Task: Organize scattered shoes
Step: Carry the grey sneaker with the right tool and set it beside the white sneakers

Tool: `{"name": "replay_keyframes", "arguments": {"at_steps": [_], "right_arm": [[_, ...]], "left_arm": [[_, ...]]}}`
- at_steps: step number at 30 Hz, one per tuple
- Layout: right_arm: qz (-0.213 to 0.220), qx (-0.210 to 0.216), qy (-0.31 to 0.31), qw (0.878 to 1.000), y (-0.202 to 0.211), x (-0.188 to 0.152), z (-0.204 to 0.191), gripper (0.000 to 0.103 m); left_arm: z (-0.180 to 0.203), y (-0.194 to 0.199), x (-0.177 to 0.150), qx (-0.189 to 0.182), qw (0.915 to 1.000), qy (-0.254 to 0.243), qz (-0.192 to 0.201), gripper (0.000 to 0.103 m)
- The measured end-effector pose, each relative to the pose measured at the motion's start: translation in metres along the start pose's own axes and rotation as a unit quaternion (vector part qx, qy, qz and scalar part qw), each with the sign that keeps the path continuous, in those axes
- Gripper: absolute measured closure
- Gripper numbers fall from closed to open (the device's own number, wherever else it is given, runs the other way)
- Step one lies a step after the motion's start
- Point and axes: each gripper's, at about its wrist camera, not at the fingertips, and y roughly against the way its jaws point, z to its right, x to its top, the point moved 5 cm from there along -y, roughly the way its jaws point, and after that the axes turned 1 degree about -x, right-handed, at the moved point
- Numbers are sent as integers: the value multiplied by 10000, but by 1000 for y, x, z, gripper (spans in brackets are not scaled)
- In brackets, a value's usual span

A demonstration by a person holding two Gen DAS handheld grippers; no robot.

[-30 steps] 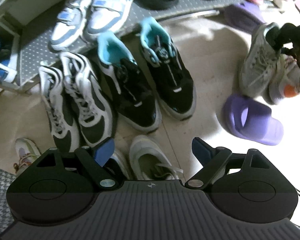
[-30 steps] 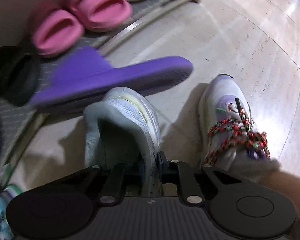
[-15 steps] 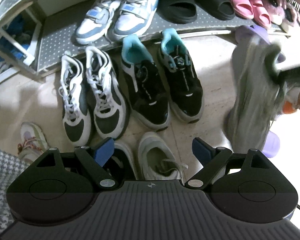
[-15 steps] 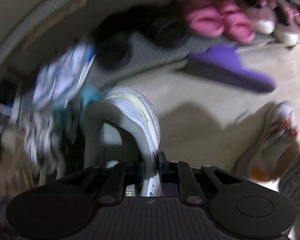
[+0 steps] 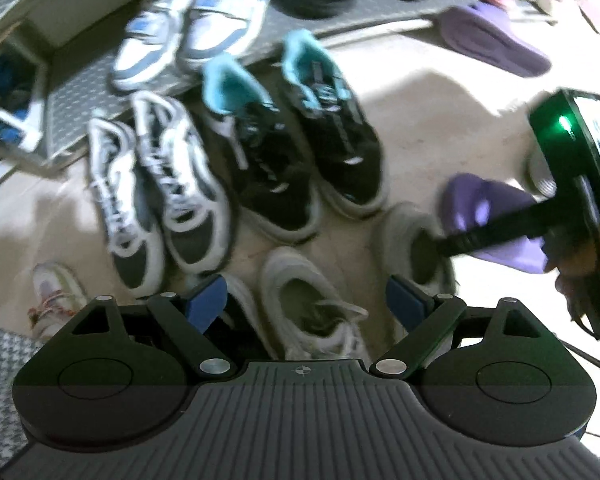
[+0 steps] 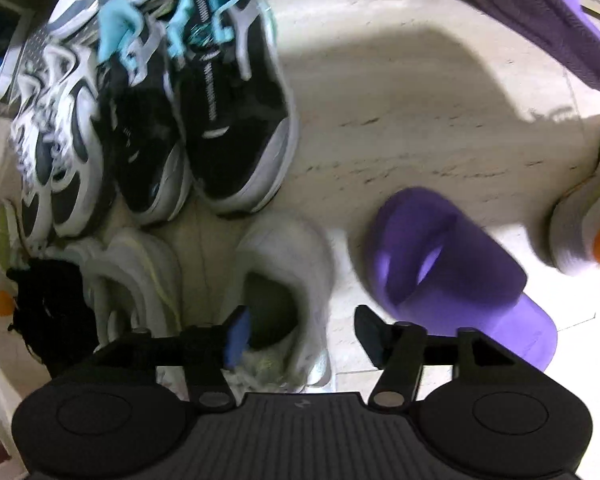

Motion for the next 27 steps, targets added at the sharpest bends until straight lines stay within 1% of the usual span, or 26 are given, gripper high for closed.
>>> {"name": "replay_keyframes", "arguments": {"at_steps": [4,5,6,7,8,9,11,12,14,17,19,22,23,26,27], "right_arm": [[-298,216,-161,9992,-18,-13,9,47],[-299,247,-178,9991,-22,-13,8,47],[-293,279,-191,9990,-27,-14,5,50],[-288,247,-175,9991,-30,-15,4,52],[-284,211,-157,9992,-33,-15,3,56],[-313,116,-100,9994,-37,-15,1,58],[-397,-53,-18,9992,-46,-17,0,58],[-452,-122,1,9989,-50,-18,0,58],[-580,-84,-233,9980,-61,-20,2,53],[-743,70,-612,9953,-70,-22,5,53],[-832,182,-814,9930,-76,-22,5,65],[-779,188,-406,9960,-75,-20,-13,65],[-790,213,-354,9960,-75,-21,-18,65],[-866,581,-431,9936,-76,-25,-33,68],[-870,645,-443,9931,-76,-25,-37,68]], "left_arm": [[3,-7,-2,31,9999,-55,-123,13],[4,-9,-3,1,9999,-70,-151,13],[5,-10,-4,-31,9998,-101,-174,13],[6,-11,-4,-48,9997,-122,-186,13],[9,-13,-5,-115,9995,-207,-229,13],[13,-16,-6,-180,9991,-277,-272,13],[14,-18,-7,-287,9986,-269,-349,13],[13,-19,-7,-280,9987,-238,-363,13],[11,-21,-7,-231,9988,-189,-381,13],[2,-28,-8,-60,9989,-57,-469,13],[-2,-29,-9,-59,9987,5,-508,13],[-5,-31,-8,-58,9986,49,-524,13],[-5,-30,-8,-53,9987,35,-513,13],[-4,-29,-7,-56,9988,26,-489,13],[-4,-28,-7,-60,9988,24,-483,13]]}}
